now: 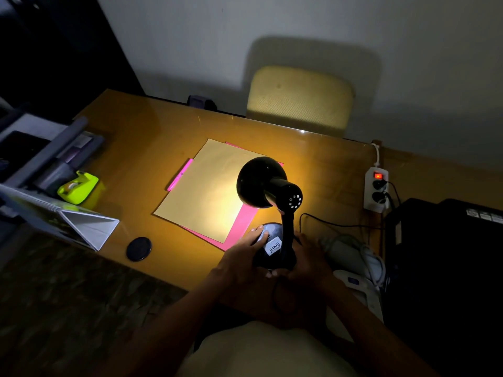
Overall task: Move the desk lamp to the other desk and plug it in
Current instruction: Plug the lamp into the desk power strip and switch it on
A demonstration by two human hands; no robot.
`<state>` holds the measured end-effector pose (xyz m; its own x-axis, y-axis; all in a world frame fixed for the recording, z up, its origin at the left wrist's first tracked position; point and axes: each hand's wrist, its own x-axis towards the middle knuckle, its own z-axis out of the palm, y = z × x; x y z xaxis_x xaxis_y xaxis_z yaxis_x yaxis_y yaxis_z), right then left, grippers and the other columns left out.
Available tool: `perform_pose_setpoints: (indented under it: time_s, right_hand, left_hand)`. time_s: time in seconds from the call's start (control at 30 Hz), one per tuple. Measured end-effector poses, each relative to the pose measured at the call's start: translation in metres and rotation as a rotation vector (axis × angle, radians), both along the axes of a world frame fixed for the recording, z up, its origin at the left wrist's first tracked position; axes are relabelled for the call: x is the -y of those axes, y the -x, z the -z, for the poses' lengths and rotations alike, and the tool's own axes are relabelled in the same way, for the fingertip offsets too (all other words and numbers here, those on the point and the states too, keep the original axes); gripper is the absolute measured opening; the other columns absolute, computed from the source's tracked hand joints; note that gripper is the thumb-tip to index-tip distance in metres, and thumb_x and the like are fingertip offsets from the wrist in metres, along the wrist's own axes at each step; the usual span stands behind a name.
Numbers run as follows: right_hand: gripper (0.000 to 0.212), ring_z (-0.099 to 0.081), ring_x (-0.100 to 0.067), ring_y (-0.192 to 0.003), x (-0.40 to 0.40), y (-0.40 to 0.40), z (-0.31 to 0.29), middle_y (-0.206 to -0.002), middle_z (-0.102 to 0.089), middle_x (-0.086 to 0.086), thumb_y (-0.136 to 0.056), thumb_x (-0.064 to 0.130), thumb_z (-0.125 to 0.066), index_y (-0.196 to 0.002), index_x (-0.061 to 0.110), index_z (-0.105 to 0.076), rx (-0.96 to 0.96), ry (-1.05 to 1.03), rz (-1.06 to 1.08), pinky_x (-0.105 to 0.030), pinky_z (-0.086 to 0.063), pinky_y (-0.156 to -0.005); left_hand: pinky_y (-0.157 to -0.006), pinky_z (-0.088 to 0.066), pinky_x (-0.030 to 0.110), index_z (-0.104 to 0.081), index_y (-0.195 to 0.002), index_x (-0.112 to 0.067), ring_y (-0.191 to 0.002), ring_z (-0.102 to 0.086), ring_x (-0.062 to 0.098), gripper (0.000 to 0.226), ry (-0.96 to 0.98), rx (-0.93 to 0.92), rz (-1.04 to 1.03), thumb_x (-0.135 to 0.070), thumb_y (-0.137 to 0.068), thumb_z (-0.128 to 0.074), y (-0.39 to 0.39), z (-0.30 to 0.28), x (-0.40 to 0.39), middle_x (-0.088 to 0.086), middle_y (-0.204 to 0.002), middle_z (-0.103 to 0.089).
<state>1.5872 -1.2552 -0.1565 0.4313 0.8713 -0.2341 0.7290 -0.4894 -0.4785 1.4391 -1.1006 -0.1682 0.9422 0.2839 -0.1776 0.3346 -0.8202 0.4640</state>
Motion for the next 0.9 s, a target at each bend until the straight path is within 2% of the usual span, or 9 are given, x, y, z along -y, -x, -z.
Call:
perform_pose_setpoints:
  time_s: [0.2, 0.33, 0.4, 0.43, 0.47, 0.57, 0.73, 0.9]
  right_hand:
    - [0.11, -0.046, -0.023, -0.131, -0.001, 0.001, -0.004, -0.145, -0.044, -0.002, -0.054, 0.088, -0.054, -0.14, 0.019, -0.048, 0.007, -0.021, -0.008, -0.045, -0.037, -0.107]
    - [0.112, -0.046, -0.024, -0.132, -0.003, 0.001, -0.005, -0.146, -0.044, -0.003, -0.054, 0.088, -0.055, -0.141, 0.018, -0.047, -0.012, 0.013, 0.002, -0.047, -0.038, -0.108]
    - [0.117, -0.049, -0.027, -0.129, -0.003, 0.002, -0.006, -0.144, -0.048, -0.011, -0.054, 0.089, -0.057, -0.141, 0.011, -0.047, -0.178, 0.002, 0.002, -0.05, -0.04, -0.107]
    - [0.121, -0.051, -0.029, -0.126, -0.002, 0.005, -0.006, -0.142, -0.05, -0.017, -0.055, 0.088, -0.06, -0.141, 0.005, -0.046, -0.264, -0.003, -0.004, -0.052, -0.041, -0.107]
    - [0.12, -0.052, -0.031, -0.125, 0.0, 0.006, -0.003, -0.142, -0.05, -0.021, -0.056, 0.086, -0.063, -0.141, 0.002, -0.045, -0.271, -0.012, -0.011, -0.052, -0.041, -0.107]
    - [0.111, -0.049, -0.029, -0.131, 0.001, 0.002, -0.005, -0.149, -0.045, -0.009, -0.062, 0.086, -0.058, -0.148, 0.019, -0.039, -0.084, -0.049, -0.011, -0.046, -0.042, -0.107]
    - [0.11, -0.049, -0.027, -0.132, -0.001, -0.002, 0.001, -0.15, -0.045, -0.007, -0.063, 0.086, -0.06, -0.149, 0.022, -0.037, -0.04, -0.067, -0.054, -0.044, -0.044, -0.106]
    - [0.096, -0.054, -0.026, -0.127, -0.003, -0.014, -0.005, -0.141, -0.054, -0.004, -0.064, 0.076, -0.068, -0.14, 0.021, -0.048, -0.116, -0.036, -0.068, -0.038, -0.048, -0.102]
  left_hand:
    - [-0.118, -0.028, 0.039, -0.018, -0.154, -0.015, -0.149, -0.017, 0.035, 0.089, -0.068, -0.008, 0.02, -0.038, -0.085, -0.069, 0.001, 0.002, 0.001, 0.015, -0.163, -0.015]
    - [-0.115, -0.036, 0.043, -0.015, -0.155, -0.019, -0.151, -0.013, 0.031, 0.091, -0.135, -0.075, 0.03, -0.056, -0.085, -0.06, 0.0, 0.001, 0.002, 0.01, -0.164, -0.01]
    - [-0.114, -0.037, 0.044, -0.009, -0.156, -0.021, -0.152, -0.005, 0.029, 0.089, -0.157, -0.107, 0.062, -0.06, -0.088, -0.054, 0.001, 0.003, 0.003, 0.008, -0.165, -0.002]
    - [-0.113, -0.036, 0.043, -0.005, -0.156, -0.022, -0.153, 0.002, 0.027, 0.089, -0.156, -0.126, 0.08, -0.061, -0.09, -0.05, 0.002, 0.004, 0.003, 0.006, -0.165, 0.005]
    - [-0.112, -0.036, 0.041, -0.001, -0.155, -0.022, -0.153, 0.006, 0.025, 0.089, -0.152, -0.141, 0.089, -0.062, -0.091, -0.048, 0.002, 0.005, 0.003, 0.004, -0.165, 0.01]
    - [-0.113, -0.033, 0.039, 0.003, -0.155, -0.024, -0.152, 0.009, 0.022, 0.09, -0.144, -0.166, 0.078, -0.061, -0.091, -0.048, 0.002, 0.006, 0.004, 0.002, -0.164, 0.014]
    - [-0.116, -0.03, 0.041, 0.004, -0.155, -0.026, -0.152, 0.009, 0.022, 0.093, -0.124, -0.203, 0.078, -0.063, -0.089, -0.049, 0.001, 0.004, 0.003, 0.001, -0.164, 0.014]
    - [-0.122, -0.011, 0.048, 0.003, -0.155, -0.026, -0.152, 0.009, 0.021, 0.098, -0.042, -0.222, 0.086, -0.067, -0.085, -0.052, 0.003, 0.0, -0.001, 0.0, -0.164, 0.014]
